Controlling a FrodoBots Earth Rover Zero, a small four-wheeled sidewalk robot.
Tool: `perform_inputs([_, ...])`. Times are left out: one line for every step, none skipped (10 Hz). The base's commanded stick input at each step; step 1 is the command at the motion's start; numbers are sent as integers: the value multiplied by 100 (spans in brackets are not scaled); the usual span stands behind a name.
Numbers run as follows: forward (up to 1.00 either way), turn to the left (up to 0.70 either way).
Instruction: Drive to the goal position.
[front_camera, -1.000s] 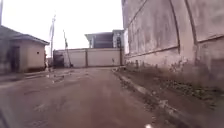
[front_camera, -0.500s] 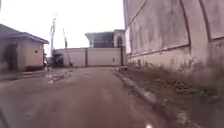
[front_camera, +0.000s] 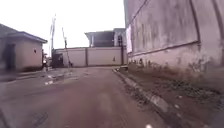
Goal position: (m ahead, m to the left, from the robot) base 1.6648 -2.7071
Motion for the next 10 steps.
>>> perform_inputs([0, 85])
perform_inputs([0, 85])
perform_inputs([0, 85])
perform_inputs([0, 85])
perform_inputs([0, 85])
perform_inputs([0, 85])
perform_inputs([0, 85])
perform_inputs([0, 85])
perform_inputs([0, 85])
perform_inputs([0, 85])
